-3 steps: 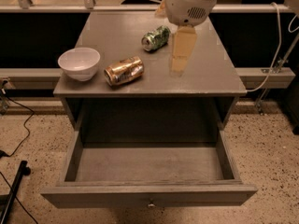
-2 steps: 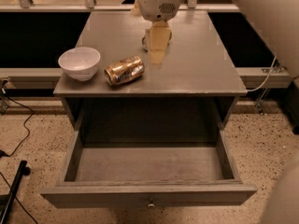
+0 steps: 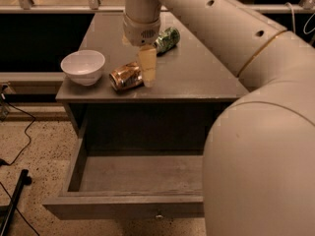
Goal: Place orange can into top drawer
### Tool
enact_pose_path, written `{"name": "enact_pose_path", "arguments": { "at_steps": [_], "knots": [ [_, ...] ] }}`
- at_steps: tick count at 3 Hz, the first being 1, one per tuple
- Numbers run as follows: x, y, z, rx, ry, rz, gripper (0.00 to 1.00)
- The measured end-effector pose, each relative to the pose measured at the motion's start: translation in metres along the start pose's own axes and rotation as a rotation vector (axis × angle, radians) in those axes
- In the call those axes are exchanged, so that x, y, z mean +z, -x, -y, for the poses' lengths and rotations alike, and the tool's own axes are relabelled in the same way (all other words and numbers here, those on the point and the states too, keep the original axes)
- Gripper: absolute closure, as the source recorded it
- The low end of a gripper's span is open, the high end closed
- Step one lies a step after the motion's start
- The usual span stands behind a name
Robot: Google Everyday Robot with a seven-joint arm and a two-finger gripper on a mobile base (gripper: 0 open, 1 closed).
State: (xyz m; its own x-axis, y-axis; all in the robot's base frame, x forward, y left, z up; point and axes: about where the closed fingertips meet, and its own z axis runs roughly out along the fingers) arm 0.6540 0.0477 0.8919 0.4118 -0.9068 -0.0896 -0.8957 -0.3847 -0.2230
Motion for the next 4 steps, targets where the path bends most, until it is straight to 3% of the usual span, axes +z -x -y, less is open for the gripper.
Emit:
{"name": "enact_pose_path", "arguments": {
  "at_steps": [1, 2, 4],
  "knots": [
    [0.035, 0.001, 0.001, -0.015, 0.054, 0.003, 0.0],
    [0.05, 0.015, -0.003, -0.029, 0.078, 0.043, 0.18],
    [0.052, 0.033, -0.017, -0.026, 0.114, 0.153, 0.65]
  ]
}}
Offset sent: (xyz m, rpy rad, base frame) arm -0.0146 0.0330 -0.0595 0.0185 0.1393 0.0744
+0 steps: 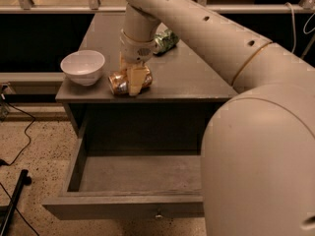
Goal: Place orange can into top drawer
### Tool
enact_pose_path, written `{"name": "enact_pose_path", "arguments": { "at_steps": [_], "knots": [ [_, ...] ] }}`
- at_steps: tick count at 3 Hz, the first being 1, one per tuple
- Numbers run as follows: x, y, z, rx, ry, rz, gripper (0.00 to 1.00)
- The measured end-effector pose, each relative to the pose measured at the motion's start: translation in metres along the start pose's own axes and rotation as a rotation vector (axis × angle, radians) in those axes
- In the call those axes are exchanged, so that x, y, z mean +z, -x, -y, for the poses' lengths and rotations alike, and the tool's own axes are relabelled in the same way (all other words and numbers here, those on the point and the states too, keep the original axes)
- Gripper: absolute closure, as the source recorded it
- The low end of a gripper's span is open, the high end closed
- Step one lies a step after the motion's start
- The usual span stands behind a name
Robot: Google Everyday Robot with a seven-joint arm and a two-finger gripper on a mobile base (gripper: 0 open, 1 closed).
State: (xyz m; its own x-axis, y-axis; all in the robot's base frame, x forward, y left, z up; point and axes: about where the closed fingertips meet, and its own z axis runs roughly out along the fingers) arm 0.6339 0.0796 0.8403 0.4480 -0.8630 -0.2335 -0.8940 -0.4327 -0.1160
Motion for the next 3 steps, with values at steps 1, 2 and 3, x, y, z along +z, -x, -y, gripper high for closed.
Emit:
{"name": "enact_pose_path", "arguments": {
  "at_steps": [1, 2, 3],
  "knots": [
    [-0.02, 0.004, -0.021, 0.013, -0.018, 0.105, 0.8],
    [-0.054, -0.006, -0.069, 0.072, -0.066, 0.156, 0.74],
    [-0.044, -0.019, -0.123, 0.156, -0.069, 0.146, 0.7]
  ]
}}
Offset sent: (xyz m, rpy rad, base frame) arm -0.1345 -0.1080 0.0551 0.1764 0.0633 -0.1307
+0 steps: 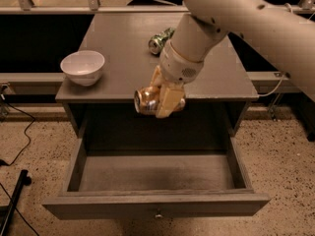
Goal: Place orange can into top drawer
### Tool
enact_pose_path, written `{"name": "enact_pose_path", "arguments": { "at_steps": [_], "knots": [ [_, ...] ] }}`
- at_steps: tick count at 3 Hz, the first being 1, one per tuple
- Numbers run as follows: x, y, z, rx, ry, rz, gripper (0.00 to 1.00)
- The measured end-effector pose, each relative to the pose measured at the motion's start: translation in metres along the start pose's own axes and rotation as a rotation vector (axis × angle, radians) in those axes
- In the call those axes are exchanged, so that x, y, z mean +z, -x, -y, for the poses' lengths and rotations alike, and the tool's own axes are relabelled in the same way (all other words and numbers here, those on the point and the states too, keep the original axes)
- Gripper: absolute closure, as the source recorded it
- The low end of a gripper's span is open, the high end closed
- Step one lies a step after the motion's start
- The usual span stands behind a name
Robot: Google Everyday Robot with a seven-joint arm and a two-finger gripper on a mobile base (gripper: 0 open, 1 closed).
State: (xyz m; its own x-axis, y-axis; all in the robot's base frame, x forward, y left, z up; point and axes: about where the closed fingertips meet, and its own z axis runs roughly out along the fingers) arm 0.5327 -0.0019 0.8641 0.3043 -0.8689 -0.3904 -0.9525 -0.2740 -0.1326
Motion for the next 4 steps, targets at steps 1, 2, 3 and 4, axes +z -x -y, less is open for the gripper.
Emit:
{"name": "enact_pose_path", "arguments": {
  "at_steps": [1, 2, 3, 4],
  "knots": [
    [0.043, -0.037, -0.037, 0.101, 0.017, -0.033, 0.69],
    [0.092, -0.075, -0.062, 0.203, 0.014, -0.057, 0.7],
    [0.123, -0.105, -0.07, 0.291, -0.031, -0.042, 0.68],
    [0.147, -0.127, -0.07, 0.343, -0.067, -0.041, 0.65]
  ]
}}
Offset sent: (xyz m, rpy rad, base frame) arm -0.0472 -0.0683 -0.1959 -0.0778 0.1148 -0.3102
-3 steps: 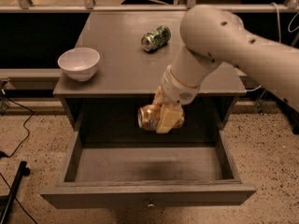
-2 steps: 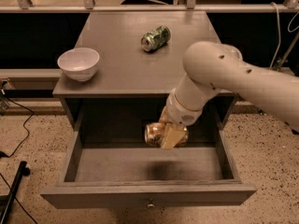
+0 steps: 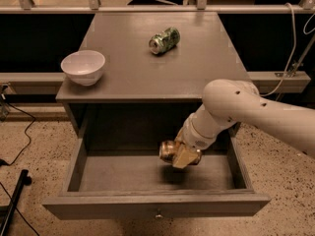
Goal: Place orange can into top drawer
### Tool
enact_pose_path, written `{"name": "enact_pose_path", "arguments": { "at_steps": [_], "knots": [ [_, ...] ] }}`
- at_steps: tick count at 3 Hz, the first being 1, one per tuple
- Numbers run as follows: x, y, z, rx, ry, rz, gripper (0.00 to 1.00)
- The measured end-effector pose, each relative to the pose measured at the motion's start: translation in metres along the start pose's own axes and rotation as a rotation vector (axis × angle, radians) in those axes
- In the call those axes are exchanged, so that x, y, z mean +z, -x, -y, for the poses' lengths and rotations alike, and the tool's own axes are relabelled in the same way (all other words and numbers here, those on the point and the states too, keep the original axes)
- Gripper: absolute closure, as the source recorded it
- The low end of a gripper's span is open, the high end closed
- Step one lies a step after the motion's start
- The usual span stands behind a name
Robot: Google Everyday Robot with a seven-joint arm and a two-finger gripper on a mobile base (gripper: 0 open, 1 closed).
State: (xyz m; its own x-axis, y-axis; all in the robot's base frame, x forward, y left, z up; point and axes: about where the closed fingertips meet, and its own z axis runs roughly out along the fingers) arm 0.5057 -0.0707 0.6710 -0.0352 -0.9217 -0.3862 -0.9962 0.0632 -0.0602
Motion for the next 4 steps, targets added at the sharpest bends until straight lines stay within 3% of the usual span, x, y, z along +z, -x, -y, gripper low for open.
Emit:
{"name": "enact_pose_path", "arguments": {
  "at_steps": [2, 3, 4],
  "knots": [
    [0.033, -0.024, -0.007, 0.024, 0.035, -0.011, 0.23],
    [0.021, -0.024, -0.012, 0.0, 0.01, 0.014, 0.0],
    [0.02, -0.024, -0.013, -0.002, 0.009, 0.016, 0.0]
  ]
}}
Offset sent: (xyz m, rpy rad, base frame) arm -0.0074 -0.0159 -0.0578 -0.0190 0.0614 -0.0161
